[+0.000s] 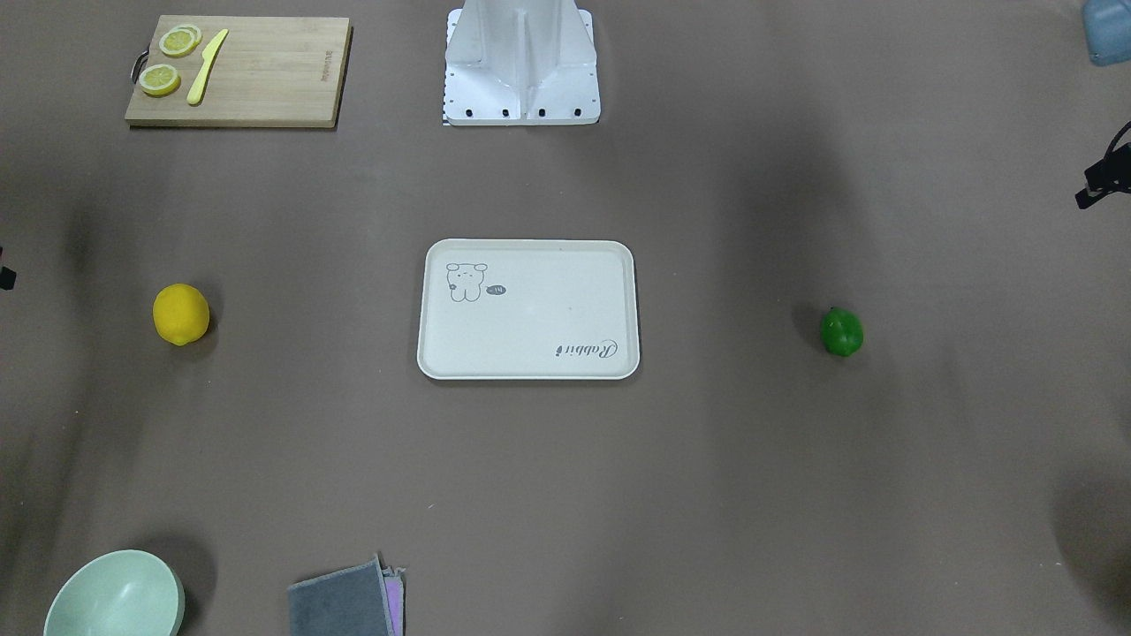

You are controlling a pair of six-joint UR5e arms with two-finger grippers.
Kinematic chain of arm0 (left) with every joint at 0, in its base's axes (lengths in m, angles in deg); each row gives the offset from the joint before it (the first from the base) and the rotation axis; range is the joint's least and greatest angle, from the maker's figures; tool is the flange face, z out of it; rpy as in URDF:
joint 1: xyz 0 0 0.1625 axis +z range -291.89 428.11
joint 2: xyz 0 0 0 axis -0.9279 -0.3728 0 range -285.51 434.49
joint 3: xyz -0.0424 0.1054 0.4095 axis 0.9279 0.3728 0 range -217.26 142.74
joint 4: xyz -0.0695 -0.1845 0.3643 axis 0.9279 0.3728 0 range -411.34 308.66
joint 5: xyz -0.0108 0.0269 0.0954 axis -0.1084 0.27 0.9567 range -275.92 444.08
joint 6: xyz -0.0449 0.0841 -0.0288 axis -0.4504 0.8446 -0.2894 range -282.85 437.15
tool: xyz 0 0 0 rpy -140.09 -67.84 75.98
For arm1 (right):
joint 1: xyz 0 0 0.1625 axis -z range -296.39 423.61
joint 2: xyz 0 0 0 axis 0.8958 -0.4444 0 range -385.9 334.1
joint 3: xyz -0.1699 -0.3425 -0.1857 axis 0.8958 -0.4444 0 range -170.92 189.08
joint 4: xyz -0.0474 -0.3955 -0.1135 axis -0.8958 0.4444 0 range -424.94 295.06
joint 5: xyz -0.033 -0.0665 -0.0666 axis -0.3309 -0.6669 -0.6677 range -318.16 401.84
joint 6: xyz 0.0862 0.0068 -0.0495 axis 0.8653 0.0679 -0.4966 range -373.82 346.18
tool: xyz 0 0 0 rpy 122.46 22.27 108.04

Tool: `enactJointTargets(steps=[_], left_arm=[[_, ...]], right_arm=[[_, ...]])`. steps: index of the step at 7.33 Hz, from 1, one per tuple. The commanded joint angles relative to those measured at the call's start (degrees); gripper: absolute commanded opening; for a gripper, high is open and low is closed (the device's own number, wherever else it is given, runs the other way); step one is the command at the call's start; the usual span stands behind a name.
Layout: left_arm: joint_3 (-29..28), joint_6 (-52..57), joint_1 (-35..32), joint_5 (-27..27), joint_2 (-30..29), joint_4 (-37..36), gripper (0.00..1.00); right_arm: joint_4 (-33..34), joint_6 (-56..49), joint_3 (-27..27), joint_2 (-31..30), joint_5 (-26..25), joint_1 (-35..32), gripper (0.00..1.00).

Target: Place all lemons on tray

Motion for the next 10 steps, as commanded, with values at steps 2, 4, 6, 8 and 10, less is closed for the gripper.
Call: enactJointTargets(steps=[2, 4, 6, 8, 10], left_arm=[[1.6, -13.5, 10.6, 0.4, -6.7, 0.0, 0.97], [-0.7, -23.4, 18.2, 0.8, -13.3, 0.1, 0.97], [-5.2, -23.9, 20.8, 3.4, -19.4, 0.2, 0.93], [-13.1, -23.2, 20.9, 3.5, -20.6, 6.8, 0.94], [-19.9, -25.4, 21.3, 3.1, -22.8, 11.7, 0.94]], right_arm=[[-0.1, 8.2, -0.7, 4.3, -1.6, 7.8, 0.98], [0.0, 7.8, -3.4, 5.5, -1.5, 9.4, 0.97], [-0.1, 8.0, -4.2, 7.6, -1.7, 12.5, 0.95], [0.0, 7.6, -5.7, 7.9, -1.7, 13.5, 0.94], [0.0, 7.3, -6.6, 7.9, -1.9, 15.2, 0.94]])
